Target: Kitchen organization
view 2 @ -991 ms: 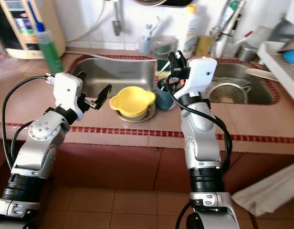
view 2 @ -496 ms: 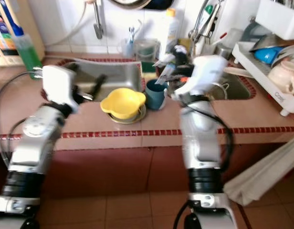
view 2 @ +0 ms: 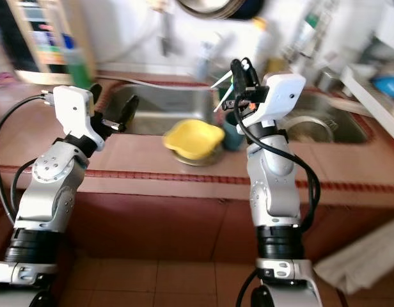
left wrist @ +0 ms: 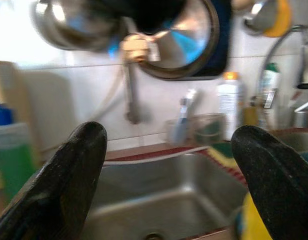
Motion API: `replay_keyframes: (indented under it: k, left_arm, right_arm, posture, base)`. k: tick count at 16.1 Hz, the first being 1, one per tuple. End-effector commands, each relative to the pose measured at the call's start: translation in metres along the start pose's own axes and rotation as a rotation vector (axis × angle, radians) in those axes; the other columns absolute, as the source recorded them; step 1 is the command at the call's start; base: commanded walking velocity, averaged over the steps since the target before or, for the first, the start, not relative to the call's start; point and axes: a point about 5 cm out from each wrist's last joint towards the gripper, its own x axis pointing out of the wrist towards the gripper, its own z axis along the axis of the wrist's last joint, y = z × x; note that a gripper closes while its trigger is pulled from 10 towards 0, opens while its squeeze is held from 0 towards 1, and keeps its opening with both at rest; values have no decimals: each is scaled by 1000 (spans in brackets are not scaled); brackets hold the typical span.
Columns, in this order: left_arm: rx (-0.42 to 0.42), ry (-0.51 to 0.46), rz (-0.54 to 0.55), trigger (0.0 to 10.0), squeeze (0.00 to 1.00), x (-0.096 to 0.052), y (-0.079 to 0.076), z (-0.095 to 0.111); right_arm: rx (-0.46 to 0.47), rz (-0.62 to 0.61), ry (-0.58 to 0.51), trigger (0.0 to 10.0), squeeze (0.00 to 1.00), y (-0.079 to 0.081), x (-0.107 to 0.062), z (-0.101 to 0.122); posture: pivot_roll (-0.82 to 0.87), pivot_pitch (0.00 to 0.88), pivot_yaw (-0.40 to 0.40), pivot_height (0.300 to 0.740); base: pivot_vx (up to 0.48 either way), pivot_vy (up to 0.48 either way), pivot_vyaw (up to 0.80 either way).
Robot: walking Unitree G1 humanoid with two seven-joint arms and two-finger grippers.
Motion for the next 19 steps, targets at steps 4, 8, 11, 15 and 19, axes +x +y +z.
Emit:
replay_keyframes:
  k: [4, 8, 11, 15, 19]
  left_arm:
    - [18, -23, -1, 10000, 0, 3, -3, 5]
    - [-4, -56, -13, 10000, 0, -5, -7, 4]
    - [-33, -68, -49, 10000, 0, -15, -9, 2]
    - [-49, -68, -48, 10000, 0, -25, -7, -1]
    - [-53, -70, -40, 10000, 0, -30, -8, -1]
  right_arm:
    - [-8, 17, -24, 10000, 0, 1, 1, 6]
    - [-40, 92, 45, 10000, 0, 1, -13, -4]
    - [-56, 229, 89, 10000, 0, 12, -25, -10]
    - [-52, 277, 119, 10000, 0, 17, -32, -14]
    - [-45, 311, 132, 10000, 0, 22, -34, -17]
  posture:
    - [-44, 0, -5, 740]
    - [-49, 0, -2, 740]
    - [-50, 0, -1, 740]
    - [-44, 0, -2, 740]
    - [-36, 0, -10, 740]
  base:
    - [0, 0, 0]
    - [0, 0, 0]
    - [0, 0, 0]
    - [0, 0, 0]
    - [0, 0, 0]
